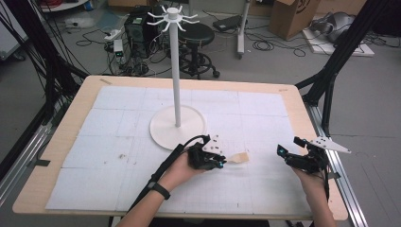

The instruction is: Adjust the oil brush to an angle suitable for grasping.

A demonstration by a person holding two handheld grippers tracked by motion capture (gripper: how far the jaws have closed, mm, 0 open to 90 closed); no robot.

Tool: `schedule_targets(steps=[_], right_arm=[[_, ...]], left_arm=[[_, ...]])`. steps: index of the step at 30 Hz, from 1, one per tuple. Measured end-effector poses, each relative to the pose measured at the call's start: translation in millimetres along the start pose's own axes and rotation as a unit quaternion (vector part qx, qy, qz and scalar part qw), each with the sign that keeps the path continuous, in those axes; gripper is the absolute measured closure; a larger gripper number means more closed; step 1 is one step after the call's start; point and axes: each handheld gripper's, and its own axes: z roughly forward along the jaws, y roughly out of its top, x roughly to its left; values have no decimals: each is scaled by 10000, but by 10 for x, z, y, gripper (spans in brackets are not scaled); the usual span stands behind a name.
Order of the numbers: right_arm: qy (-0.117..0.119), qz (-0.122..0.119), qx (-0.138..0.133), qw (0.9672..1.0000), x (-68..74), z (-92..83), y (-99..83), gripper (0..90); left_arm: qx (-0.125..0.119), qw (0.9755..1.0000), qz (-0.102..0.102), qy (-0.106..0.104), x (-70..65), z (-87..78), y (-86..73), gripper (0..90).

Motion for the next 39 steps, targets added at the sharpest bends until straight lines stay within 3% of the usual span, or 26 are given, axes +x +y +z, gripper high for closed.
schedule_targets(steps=[4, 12, 16, 23, 25, 27, 28, 29, 33, 39], right_arm=[[1, 8, 1, 10000, 7, -12, -6, 126], [-36, 31, -10, 10000, -17, -54, -20, 126], [-38, 43, -26, 10000, -15, -63, -20, 127], [-25, 5, -10, 10000, -13, -54, -24, 127], [-18, 18, 14, 10000, -10, -48, -26, 127], [-13, 10, 8, 10000, -9, -43, -26, 128], [-11, 17, 7, 10000, -7, -40, -26, 127], [-11, 17, 7, 10000, -7, -40, -26, 127], [7, -2, 35, 10000, -6, -33, -28, 128], [35, -55, 74, 10000, 25, 7, -26, 128]], left_arm=[[46, 9998, 168, -78, -20, 112, 43, 824], [88, 9989, 287, -358, -99, 341, 137, 823], [223, 9978, 410, -472, -134, 461, 178, 822], [274, 9981, 310, -454, -126, 500, 159, 807], [295, 9988, 170, -355, -117, 491, 161, 714], [318, 9989, -5, -348, -104, 472, 165, 622], [322, 9989, -86, -337, -100, 455, 172, 501], [330, 9989, -149, -309, -96, 430, 182, 501], [179, 9994, -259, -111, -86, 249, 223, 349], [-270, 9981, -383, 399, -68, -224, 148, 271]])
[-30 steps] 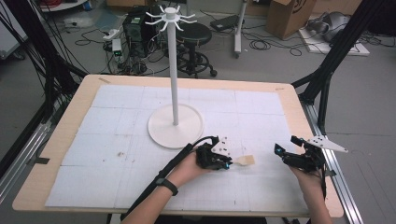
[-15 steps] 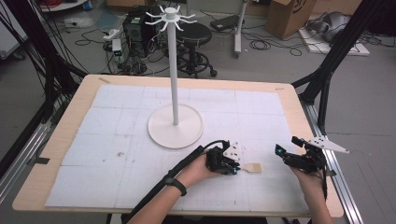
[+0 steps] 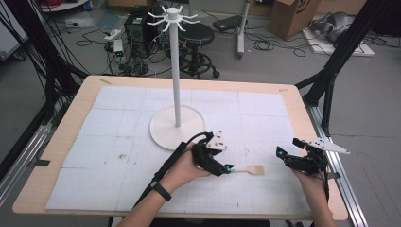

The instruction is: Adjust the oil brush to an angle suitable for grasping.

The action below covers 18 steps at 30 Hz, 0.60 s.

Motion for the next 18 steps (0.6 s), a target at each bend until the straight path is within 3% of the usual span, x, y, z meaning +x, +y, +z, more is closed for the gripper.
schedule_targets(steps=[2, 8, 13, 18], right_arm=[[8, 2, 11, 10000, 8, 9, 1, 127], [58, -63, 80, 9999, 43, 55, 3, 128], [78, -84, 137, 9998, 75, 101, 3, 127], [104, -95, 171, 9998, 114, 127, 6, 128]], left_arm=[[-87, 9997, -3, 212, 33, -171, -56, 265], [-399, 9966, -400, 592, 180, -747, -363, 247], [-565, 9917, -672, 936, 265, -1195, -661, 213], [-781, 9841, -954, 1281, 346, -1546, -945, 193]])
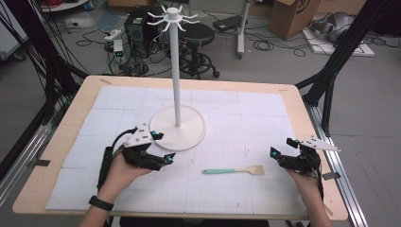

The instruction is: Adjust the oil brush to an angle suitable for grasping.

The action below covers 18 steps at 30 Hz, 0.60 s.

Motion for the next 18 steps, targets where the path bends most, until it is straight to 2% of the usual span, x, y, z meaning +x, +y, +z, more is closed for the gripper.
schedule_targets(steps=[4, 6, 11, 13, 17, 18], right_arm=[[13, -47, 27, 10000, 12, 17, 0, 128], [9, -79, 34, 10000, 15, 26, -1, 128], [19, -7, -9, 10000, 23, 22, 15, 128], [14, -9, -11, 10000, 20, 19, 15, 128], [13, -12, 7, 10000, 14, 35, 9, 128], [2, -10, 12, 10000, 16, 38, 9, 128]], left_arm=[[-59, 9995, -167, 244, 164, -218, -160, 177], [-151, 9989, -382, 229, 248, -301, -247, 165], [-242, 9958, -789, 401, 417, -470, -452, 159], [-243, 9956, -792, 445, 452, -536, -519, 148], [-455, 9922, -966, 642, 548, -679, -636, 139], [-530, 9907, -1020, 729, 571, -702, -655, 139]])
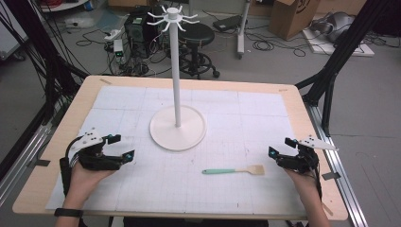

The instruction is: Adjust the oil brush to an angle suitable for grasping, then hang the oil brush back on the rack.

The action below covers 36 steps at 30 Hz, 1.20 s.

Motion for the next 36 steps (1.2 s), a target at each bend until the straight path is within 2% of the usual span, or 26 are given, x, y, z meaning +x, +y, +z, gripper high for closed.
schedule_targets(steps=[5, 9, 13, 20, 22, 26, 28, 32, 36], right_arm=[[38, -73, -32, 10000, 5, -10, 3, 128], [73, -88, 3, 9999, 13, -8, -1, 128], [90, -101, -39, 9999, 20, -15, 2, 128], [169, -94, -90, 9998, 13, -38, 15, 125], [241, -87, -153, 9996, 13, -57, 37, 113], [403, -158, -263, 9987, 5, -79, 94, 110], [517, -206, -284, 9980, 10, -91, 127, 109], [850, -436, -295, 9950, 46, -92, 213, 109], [1243, -692, -288, 9894, 111, -70, 261, 109]], left_arm=[[-226, 9991, -81, 340, 91, -77, -38, 140], [-395, 9982, -111, 439, 120, -140, -57, 138], [-545, 9977, -154, 382, 131, -178, -33, 138], [-462, 9982, -63, 371, 125, -132, -34, 138], [-471, 9983, -47, 341, 132, -123, -33, 138], [-591, 9980, -206, 103, 144, -132, -25, 137], [-579, 9982, -169, 67, 133, -142, -6, 136], [-481, 9988, -117, 33, 93, -138, -6, 137], [-441, 9990, -63, -6, 53, -138, -19, 139]])
